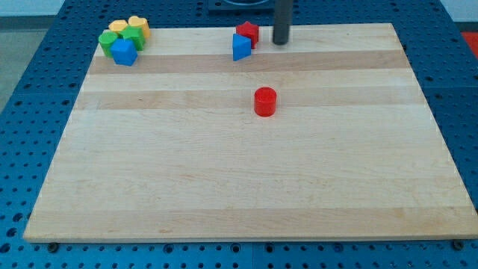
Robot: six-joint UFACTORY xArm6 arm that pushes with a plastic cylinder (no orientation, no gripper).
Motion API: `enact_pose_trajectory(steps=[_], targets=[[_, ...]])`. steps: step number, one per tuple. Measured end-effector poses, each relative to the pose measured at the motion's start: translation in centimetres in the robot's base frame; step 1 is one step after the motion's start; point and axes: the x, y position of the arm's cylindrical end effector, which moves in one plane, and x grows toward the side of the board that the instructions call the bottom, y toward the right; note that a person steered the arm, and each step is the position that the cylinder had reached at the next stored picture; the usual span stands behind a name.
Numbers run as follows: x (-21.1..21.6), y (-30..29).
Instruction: Move the red star to the left side of the blue triangle
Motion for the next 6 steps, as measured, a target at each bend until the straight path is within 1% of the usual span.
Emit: enact_pose_trajectory(steps=[2,3,5,6], targets=[[-3.2,-7.5],[-3.3,-8.2],[-3.4,-13.7],[-3.2,-15.1]])
